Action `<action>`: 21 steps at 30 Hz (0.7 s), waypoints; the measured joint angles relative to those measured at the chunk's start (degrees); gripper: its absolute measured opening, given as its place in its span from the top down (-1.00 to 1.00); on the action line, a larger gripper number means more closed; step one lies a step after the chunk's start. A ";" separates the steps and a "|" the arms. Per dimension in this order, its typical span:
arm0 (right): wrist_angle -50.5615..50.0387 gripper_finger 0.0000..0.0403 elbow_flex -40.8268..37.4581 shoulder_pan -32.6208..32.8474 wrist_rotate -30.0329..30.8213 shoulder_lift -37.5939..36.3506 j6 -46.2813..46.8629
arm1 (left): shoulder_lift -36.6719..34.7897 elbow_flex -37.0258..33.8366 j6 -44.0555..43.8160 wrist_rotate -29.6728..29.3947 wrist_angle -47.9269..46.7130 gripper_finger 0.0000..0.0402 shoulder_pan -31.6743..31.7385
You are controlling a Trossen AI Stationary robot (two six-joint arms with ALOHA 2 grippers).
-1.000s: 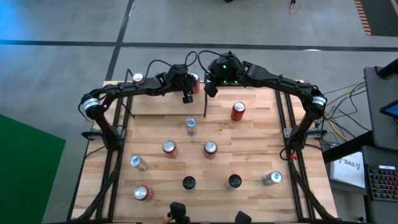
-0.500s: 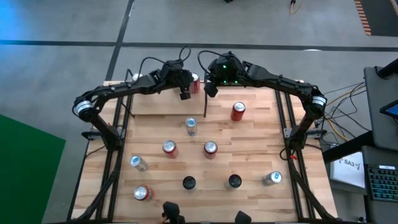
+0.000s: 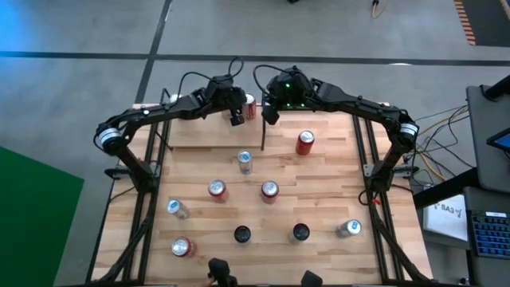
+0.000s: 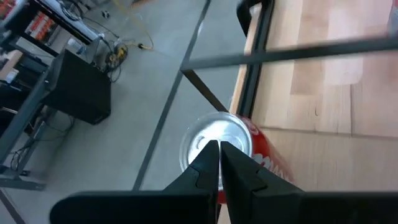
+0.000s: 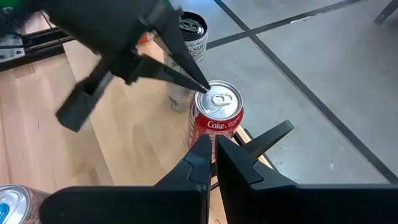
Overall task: Place canned beverage on shelf
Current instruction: Put the top blue soda can on the shelf
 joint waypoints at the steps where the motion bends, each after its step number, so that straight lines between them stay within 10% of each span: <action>1: 0.01 0.94 0.00 0.00 -0.01 0.00 -0.01 | -0.71 0.00 -0.31 0.01 0.17 1.00 -0.18; 21: -3.90 0.94 -0.55 11.10 -0.14 -6.08 -1.16 | -23.13 -9.72 -14.28 7.26 0.73 1.00 -10.74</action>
